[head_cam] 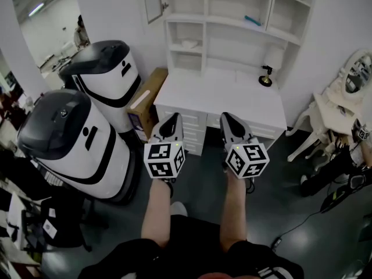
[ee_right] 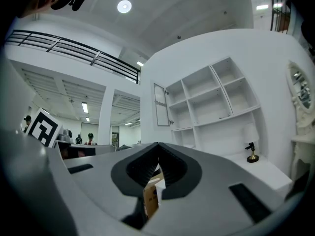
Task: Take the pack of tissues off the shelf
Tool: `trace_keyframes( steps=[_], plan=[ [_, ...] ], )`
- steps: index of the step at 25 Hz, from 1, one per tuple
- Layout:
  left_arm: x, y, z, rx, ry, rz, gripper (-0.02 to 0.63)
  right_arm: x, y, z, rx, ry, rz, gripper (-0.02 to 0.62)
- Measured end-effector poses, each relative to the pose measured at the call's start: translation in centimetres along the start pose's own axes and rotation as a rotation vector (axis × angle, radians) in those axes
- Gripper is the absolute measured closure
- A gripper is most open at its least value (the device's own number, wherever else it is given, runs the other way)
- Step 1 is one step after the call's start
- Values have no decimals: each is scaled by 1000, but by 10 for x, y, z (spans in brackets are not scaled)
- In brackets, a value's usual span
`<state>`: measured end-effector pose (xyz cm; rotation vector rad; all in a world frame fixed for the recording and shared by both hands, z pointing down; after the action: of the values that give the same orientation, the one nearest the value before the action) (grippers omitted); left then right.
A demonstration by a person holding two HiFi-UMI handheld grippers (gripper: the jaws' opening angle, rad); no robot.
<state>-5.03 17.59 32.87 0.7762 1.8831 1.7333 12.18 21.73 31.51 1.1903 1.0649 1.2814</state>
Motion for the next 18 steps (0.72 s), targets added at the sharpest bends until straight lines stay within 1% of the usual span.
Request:
trace_keyframes(
  steps=[3,7,13,18],
  plan=[
    [4,0,-4,4,-7,0,595,-2,2,-7,3,-17,-7,578],
    [3,10,-17,35,-25,-8,595,-11,14,-19,25,-43,-40,578],
    [-21,22,-28,47,0,-31,595,-33,24,-6,24,-15,-68,578],
    [-41,31,-49,60,5,-52,595,-61,38,-4,13,-13,-94,578]
  ],
)
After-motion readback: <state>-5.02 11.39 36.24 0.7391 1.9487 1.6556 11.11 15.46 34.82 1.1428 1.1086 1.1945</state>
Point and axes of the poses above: the fingertips, and each gripper's own axes: x backward along the fingers, z to its right, y out of its underside, the point moved 4 cm from there along x, backward along the fingers, and after that the axes turned 15 degrees about y, right-handed, at the moved point
